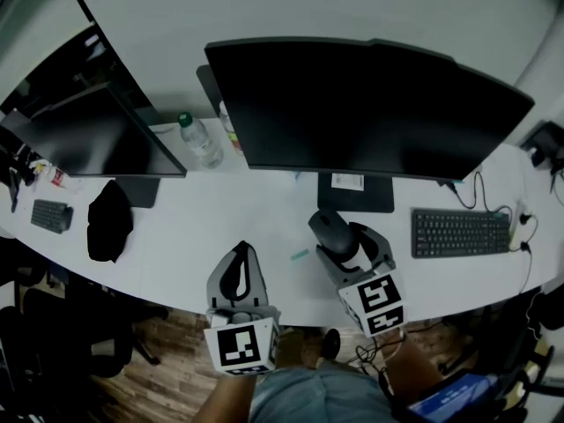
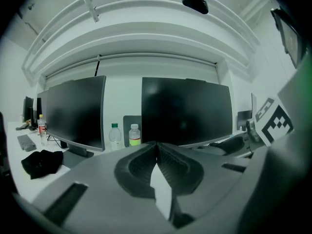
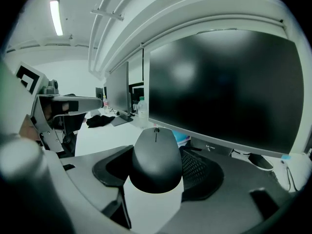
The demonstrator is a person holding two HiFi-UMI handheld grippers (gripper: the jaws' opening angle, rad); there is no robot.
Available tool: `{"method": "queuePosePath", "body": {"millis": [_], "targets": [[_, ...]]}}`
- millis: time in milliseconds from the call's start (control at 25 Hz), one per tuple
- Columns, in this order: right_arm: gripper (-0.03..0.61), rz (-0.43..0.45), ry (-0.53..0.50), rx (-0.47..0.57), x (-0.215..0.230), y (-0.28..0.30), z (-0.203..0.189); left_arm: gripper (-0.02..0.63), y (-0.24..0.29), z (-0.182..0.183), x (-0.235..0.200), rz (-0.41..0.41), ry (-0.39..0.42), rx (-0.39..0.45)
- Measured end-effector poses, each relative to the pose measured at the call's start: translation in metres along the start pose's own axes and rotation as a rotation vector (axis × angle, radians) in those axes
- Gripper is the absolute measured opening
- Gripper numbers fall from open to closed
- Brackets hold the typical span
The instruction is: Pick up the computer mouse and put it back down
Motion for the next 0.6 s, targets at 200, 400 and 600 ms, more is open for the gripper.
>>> {"method": "queuePosePath", "body": {"millis": [200,400,600], "targets": [[0.302,0.004,0.014,-0.046,0.002,0.017,-0.015,0.005,0.010,-0.011,-0.005,-0.011,-0.012,-0.037],[0.302,0.007,0.034,-0.084,0.004,0.031,-0.030,0.005,0.020,-0.027,-0.010,-0.012,-0.018,-0.059],[0.302,0.001,0.056,-0.122,0.006,0.045,-0.046,0.005,0.028,-0.039,-0.013,-0.032,-0.023,-0.107]]}}
Point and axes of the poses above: the fingertips, and each gripper's own axes: y forward along the fingers, x to its right, z out of its top, the point moved 5 cm from there along -y, backward along the fingers, and after that the axes turned 15 degrees about y, right-handed, at the moved point
